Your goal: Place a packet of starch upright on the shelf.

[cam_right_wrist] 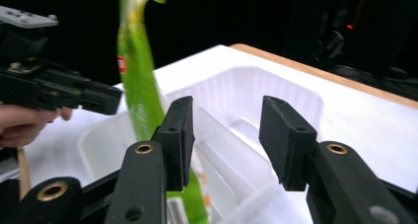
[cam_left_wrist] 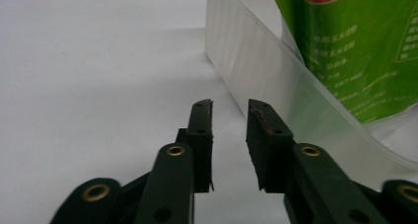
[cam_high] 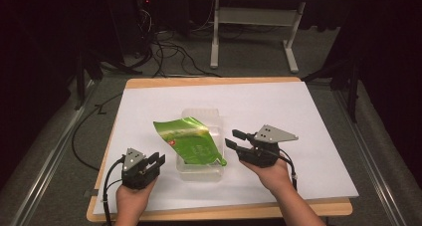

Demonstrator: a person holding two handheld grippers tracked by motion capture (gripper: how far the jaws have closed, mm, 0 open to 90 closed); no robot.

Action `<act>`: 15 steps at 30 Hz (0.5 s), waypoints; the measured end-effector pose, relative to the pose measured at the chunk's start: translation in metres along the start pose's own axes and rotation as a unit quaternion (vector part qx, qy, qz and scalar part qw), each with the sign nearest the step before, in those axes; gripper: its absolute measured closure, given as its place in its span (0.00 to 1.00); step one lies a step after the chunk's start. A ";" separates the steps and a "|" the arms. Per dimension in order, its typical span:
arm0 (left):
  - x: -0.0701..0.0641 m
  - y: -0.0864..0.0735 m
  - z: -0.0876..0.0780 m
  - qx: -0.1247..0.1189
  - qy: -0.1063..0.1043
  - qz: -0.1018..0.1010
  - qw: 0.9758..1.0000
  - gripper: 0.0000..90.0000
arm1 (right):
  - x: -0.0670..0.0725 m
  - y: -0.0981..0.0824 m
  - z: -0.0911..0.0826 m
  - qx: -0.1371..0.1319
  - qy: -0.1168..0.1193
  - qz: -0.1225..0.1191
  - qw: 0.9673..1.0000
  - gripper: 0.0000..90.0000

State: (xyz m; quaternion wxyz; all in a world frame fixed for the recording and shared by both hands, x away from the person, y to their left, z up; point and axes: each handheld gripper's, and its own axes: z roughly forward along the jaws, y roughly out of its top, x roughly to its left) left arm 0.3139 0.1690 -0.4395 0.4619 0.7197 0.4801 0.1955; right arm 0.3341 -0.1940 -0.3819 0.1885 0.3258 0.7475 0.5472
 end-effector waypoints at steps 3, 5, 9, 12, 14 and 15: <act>-0.008 -0.002 0.006 0.010 0.013 0.008 1.000 0.91 | 0.000 -0.008 -0.001 0.016 -0.013 -0.003 1.000 0.75; -0.012 -0.002 0.010 0.017 0.020 0.016 1.000 0.97 | 0.001 -0.013 -0.002 0.021 -0.017 -0.005 1.000 0.82; -0.020 -0.005 0.017 0.032 0.015 0.033 0.999 1.00 | 0.001 -0.021 -0.003 0.028 -0.020 0.005 0.999 0.95; -0.025 -0.006 0.019 0.036 0.003 0.040 0.999 1.00 | 0.003 -0.025 0.002 0.047 -0.015 0.006 0.999 1.00; -0.027 -0.007 0.020 0.039 -0.002 0.045 0.998 1.00 | 0.005 -0.027 0.006 0.059 -0.008 0.005 0.998 1.00; -0.029 -0.008 0.021 0.044 -0.009 0.055 0.998 1.00 | 0.005 -0.027 0.006 0.059 -0.008 0.005 0.998 1.00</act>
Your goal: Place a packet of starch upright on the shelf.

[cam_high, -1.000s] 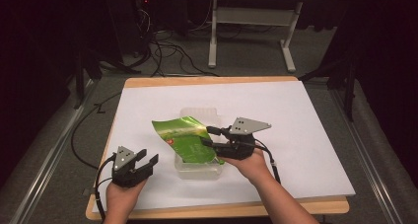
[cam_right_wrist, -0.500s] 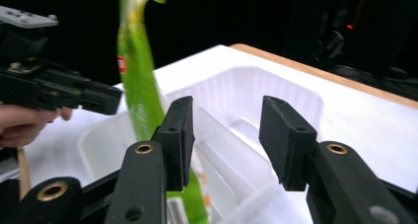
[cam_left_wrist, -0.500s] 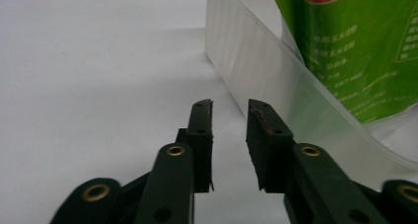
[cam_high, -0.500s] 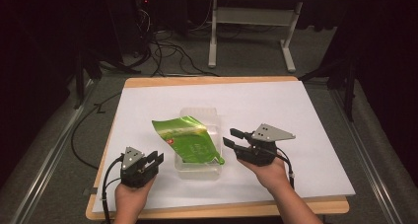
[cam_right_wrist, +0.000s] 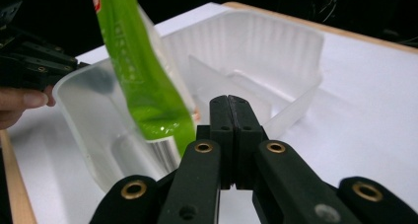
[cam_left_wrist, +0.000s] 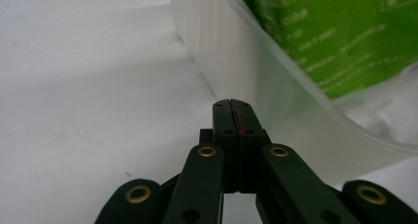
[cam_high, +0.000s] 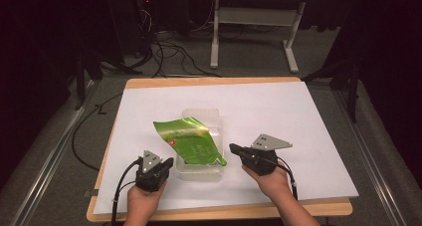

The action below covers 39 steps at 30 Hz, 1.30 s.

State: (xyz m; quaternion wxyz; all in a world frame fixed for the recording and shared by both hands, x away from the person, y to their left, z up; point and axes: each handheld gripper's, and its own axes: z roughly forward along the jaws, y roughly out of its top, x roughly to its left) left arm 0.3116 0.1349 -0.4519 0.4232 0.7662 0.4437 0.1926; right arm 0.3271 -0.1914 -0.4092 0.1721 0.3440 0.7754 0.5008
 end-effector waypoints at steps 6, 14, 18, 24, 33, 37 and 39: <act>-0.012 -0.003 0.006 0.010 -0.006 0.022 1.000 1.00 | 0.008 -0.003 0.013 0.023 0.007 -0.013 1.000 1.00; -0.017 -0.003 0.007 0.014 -0.022 0.026 0.999 1.00 | 0.020 -0.011 0.035 0.059 0.003 -0.028 0.998 1.00; -0.017 -0.003 0.007 0.014 -0.023 0.025 0.999 1.00 | 0.019 -0.019 0.055 0.107 0.000 -0.021 0.994 1.00; -0.007 0.001 0.003 0.002 -0.014 0.013 1.000 0.85 | 0.012 -0.012 0.037 0.078 -0.001 -0.010 0.997 1.00; 0.037 0.004 -0.019 -0.028 0.043 -0.013 0.999 0.58 | -0.036 -0.011 -0.007 0.015 -0.084 0.026 0.996 0.61; 0.061 0.001 -0.024 -0.025 0.056 -0.048 0.997 0.51 | -0.064 -0.021 -0.012 0.015 -0.123 0.056 0.991 0.49; 0.067 0.000 -0.027 -0.026 0.060 -0.058 0.996 0.50 | -0.070 -0.023 -0.013 0.017 -0.128 0.066 0.989 0.48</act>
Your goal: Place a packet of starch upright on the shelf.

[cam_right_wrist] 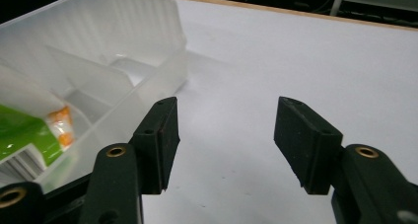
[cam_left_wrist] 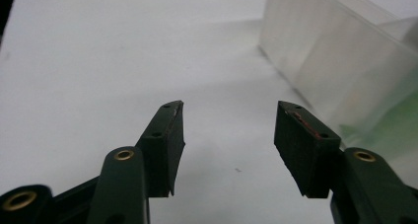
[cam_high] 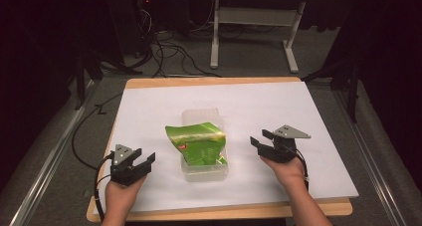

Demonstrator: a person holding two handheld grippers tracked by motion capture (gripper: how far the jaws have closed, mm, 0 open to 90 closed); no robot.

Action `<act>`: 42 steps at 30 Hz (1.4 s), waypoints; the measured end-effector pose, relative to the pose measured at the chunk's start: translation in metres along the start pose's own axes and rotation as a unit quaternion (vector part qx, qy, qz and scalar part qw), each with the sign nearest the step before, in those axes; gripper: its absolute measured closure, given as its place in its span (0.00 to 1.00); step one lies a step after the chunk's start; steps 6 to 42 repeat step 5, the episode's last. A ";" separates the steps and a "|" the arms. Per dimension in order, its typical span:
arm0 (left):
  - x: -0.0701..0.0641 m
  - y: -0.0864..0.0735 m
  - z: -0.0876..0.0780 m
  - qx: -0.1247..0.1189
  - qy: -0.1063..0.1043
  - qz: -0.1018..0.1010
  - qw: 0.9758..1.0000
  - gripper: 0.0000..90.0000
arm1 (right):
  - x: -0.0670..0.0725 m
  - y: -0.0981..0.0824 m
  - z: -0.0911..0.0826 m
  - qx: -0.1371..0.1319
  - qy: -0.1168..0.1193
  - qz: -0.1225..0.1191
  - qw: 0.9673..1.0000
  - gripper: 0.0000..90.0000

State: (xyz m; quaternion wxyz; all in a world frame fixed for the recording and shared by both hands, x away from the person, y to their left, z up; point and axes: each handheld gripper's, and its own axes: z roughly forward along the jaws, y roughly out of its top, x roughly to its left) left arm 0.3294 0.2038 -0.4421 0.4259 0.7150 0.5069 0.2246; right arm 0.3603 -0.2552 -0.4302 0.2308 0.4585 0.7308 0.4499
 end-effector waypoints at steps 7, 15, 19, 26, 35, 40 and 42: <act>-0.003 0.000 0.000 -0.002 0.002 0.008 1.000 0.50 | 0.000 0.000 -0.001 -0.008 -0.003 -0.006 1.000 0.47; -0.003 0.000 0.000 -0.002 0.002 0.008 1.000 0.50 | 0.000 0.000 -0.001 -0.008 -0.003 -0.006 1.000 0.47; -0.003 0.000 0.000 -0.002 0.002 0.008 1.000 0.50 | 0.000 0.000 -0.001 -0.008 -0.003 -0.006 1.000 0.47; -0.003 0.000 0.000 -0.002 0.002 0.008 1.000 0.50 | 0.000 0.000 -0.001 -0.008 -0.003 -0.006 1.000 0.47; -0.003 0.000 0.000 -0.002 0.002 0.008 1.000 0.50 | 0.000 0.000 -0.001 -0.008 -0.003 -0.006 1.000 0.47; -0.003 0.000 0.000 -0.002 0.002 0.008 1.000 0.50 | 0.000 0.000 -0.001 -0.008 -0.003 -0.006 1.000 0.47; -0.003 0.000 0.000 -0.002 0.002 0.008 1.000 0.50 | 0.000 0.000 -0.001 -0.008 -0.003 -0.006 1.000 0.47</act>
